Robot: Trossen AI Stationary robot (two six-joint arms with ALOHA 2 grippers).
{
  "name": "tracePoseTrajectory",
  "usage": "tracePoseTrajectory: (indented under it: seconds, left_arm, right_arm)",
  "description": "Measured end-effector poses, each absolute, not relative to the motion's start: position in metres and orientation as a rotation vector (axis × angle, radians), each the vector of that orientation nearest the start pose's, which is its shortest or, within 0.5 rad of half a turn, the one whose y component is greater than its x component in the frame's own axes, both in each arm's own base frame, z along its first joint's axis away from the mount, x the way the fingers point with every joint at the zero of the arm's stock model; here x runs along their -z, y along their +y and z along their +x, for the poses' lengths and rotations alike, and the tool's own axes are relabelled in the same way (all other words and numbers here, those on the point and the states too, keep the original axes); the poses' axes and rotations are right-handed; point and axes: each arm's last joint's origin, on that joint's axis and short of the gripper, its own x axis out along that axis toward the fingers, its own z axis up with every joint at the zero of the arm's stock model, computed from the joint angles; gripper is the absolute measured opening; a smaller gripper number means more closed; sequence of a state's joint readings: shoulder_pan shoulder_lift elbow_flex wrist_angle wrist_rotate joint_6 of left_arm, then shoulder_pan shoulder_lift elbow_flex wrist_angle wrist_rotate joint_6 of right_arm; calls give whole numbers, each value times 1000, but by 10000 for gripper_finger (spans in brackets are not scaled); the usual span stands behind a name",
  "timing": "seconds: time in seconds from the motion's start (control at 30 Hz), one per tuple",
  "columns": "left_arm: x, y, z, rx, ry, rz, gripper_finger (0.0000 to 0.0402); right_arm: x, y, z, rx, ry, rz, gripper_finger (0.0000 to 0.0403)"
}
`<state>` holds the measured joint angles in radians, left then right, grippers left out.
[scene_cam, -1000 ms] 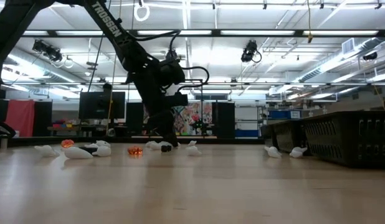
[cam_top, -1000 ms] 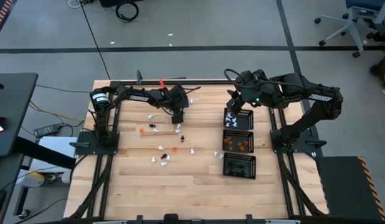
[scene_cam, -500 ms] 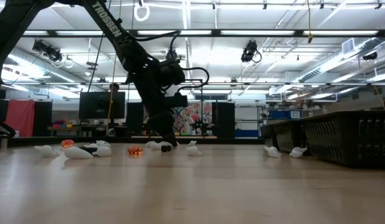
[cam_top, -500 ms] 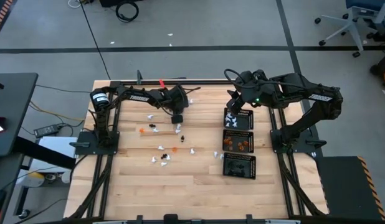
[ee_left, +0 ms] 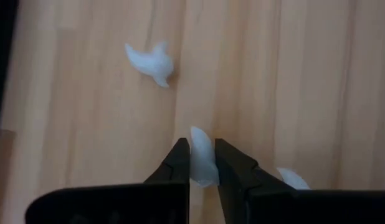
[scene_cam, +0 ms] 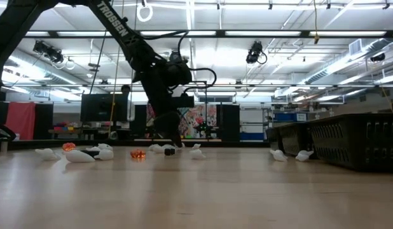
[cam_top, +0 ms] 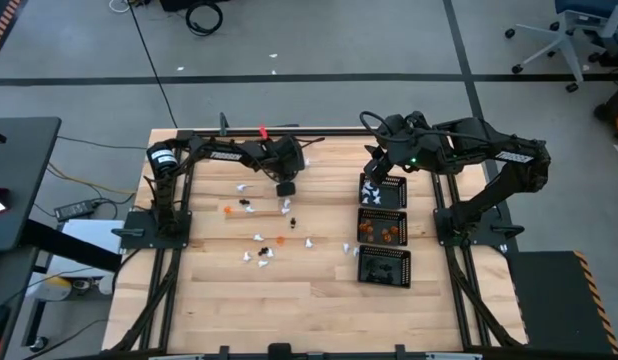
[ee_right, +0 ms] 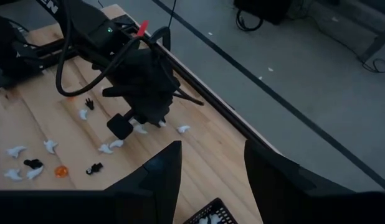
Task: Sort Halloween decoration
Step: Put the white ghost toy into the top black bin
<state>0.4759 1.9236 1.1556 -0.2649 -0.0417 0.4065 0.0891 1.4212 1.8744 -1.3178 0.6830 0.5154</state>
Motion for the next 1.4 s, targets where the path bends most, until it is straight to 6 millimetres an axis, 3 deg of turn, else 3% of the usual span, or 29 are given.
tracePoseTrajectory:
  seconds: [0.47, 0.77, 0.93, 1.27, 1.4]
  left_arm:
    - [-152, 174, 344, -238, 1048, 84, 37]
    - [-156, 150, 360, -188, 975, 103, 38]
    - [-163, 132, 374, -181, 897, 79, 38]
    - [-215, 113, 418, -158, 657, 131, 38]
    - [-214, 113, 445, -147, 643, 128, 38]
  right_arm:
    - [-457, 2, 234, 737, 647, 125, 179]
    - [-457, 2, 234, 738, 647, 122, 179]
    - [-457, 2, 234, 736, 648, 120, 179]
    - [-459, 3, 235, 716, 640, 94, 179]
    - [-461, 2, 235, 718, 620, 93, 179]
